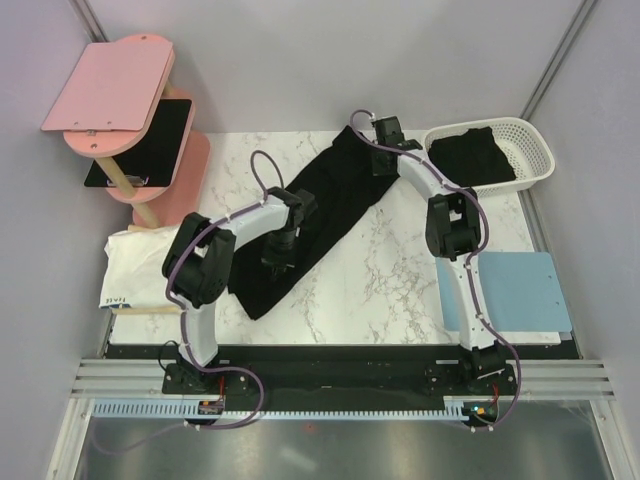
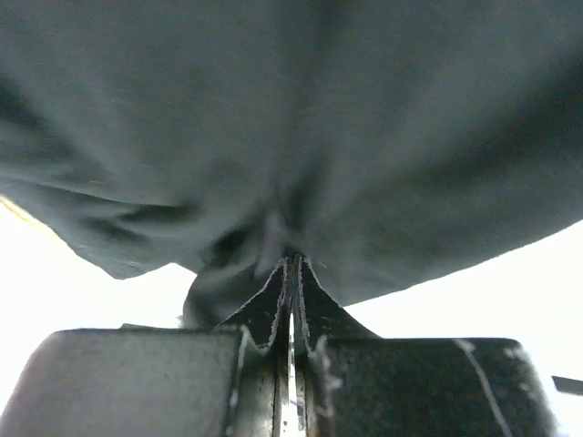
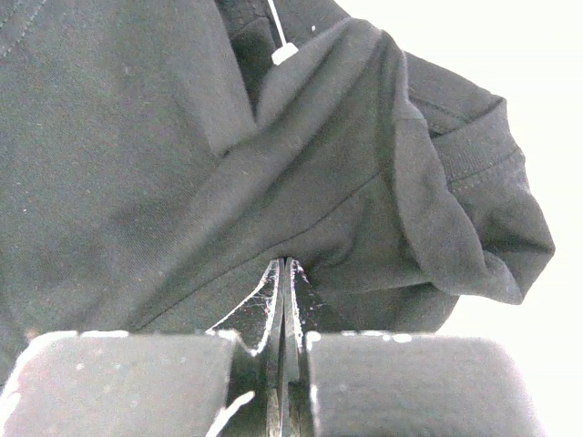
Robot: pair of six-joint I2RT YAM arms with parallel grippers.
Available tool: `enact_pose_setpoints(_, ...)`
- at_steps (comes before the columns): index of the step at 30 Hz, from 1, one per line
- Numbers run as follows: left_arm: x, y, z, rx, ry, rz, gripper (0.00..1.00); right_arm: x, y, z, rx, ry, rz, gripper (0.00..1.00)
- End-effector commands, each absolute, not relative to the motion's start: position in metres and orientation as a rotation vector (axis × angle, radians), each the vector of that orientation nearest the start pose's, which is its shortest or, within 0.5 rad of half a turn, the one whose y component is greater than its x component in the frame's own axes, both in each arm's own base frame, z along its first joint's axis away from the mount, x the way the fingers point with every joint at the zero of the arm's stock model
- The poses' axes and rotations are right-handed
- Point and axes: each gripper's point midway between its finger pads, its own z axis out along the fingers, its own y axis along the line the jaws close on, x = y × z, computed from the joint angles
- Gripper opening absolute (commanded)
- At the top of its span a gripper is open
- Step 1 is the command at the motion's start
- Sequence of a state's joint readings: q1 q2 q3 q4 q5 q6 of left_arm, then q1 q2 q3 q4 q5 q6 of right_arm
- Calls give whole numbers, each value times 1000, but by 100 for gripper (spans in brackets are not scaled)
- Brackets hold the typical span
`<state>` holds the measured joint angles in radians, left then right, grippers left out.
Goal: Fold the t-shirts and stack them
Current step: Rotate the tshirt 90 degrees
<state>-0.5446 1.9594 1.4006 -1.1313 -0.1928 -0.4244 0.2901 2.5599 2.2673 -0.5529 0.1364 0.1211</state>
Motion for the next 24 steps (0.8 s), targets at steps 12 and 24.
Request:
enact_pose_setpoints(12,308,-120,144,8,2737,377,2,544,183,190,-143,2101,235,1)
enact_pose_setpoints(24,337,-62,146,-131,2767,275,26,347,288,121,-60,2342,921,48)
